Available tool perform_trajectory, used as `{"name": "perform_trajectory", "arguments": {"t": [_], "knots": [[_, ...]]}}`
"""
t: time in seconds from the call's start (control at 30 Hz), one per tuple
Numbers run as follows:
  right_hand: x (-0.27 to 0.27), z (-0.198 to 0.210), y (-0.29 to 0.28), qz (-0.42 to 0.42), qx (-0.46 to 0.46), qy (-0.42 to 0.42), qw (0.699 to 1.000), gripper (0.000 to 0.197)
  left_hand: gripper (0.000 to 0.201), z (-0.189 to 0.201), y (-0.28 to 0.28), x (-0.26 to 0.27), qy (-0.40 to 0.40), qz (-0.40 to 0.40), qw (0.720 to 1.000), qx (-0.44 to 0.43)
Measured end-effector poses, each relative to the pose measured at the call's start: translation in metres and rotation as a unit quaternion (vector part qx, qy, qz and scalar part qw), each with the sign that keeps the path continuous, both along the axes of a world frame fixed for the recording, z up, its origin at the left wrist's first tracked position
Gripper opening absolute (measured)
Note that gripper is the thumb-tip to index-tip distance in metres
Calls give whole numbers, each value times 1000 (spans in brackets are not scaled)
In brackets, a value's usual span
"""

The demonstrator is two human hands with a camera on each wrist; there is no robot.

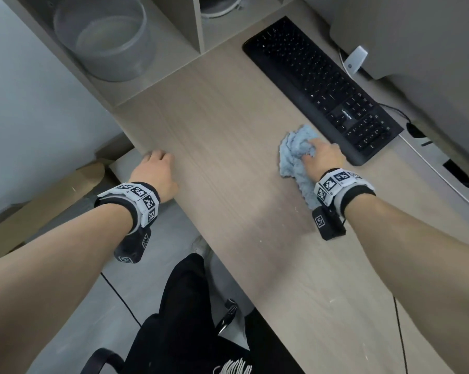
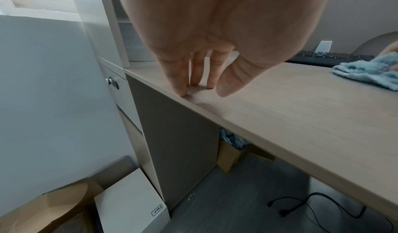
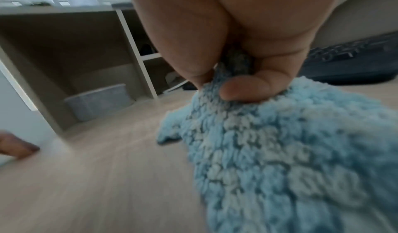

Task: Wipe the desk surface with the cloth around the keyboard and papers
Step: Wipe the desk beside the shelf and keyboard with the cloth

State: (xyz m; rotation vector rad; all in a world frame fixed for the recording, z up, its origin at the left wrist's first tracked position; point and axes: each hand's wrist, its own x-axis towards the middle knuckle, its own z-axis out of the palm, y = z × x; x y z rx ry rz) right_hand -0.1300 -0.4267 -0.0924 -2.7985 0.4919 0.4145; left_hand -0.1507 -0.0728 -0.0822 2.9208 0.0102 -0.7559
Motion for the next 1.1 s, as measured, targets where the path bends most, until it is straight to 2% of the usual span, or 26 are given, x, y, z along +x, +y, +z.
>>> {"name": "perform_trajectory", "arguments": {"t": [0.07,0.13,0.23,0.3,0.37,0.5,0.63,0.7,0.77,0.87,0.93,1.1], "knots": [[-10,-6,21,25,-14,19,999,42,65,-1,3,0,-4,-2,1000,-7],[-28,-12,64,103,5,43,994,43,66,-1,4,-1,-7,-4,1000,-12],[-66,-12,131,230,89,54,968,49,67,1,3,-2,-4,-7,1000,-13],[-74,-9,143,252,156,54,953,48,68,1,5,-1,5,-10,1000,-14],[-61,-3,127,216,179,39,959,47,69,1,7,-1,12,-14,1000,-17],[-19,7,47,61,86,-30,994,42,69,-1,6,-5,8,-9,1000,-20],[-12,14,-14,-80,-6,17,997,45,68,-3,-1,-7,2,2,1000,-12],[-20,8,-11,-70,-16,39,997,46,68,-3,-3,-6,4,3,1000,-5],[-31,0,12,-14,5,36,999,44,68,-3,-4,-5,3,2,1000,-1],[-54,-2,57,107,72,45,991,46,64,-4,-3,-7,0,5,1000,4],[-64,0,71,150,122,45,980,49,64,-5,-2,-9,-7,9,1000,-1],[-57,18,42,67,142,-12,988,48,65,-8,-6,-16,-26,20,999,1]]}}
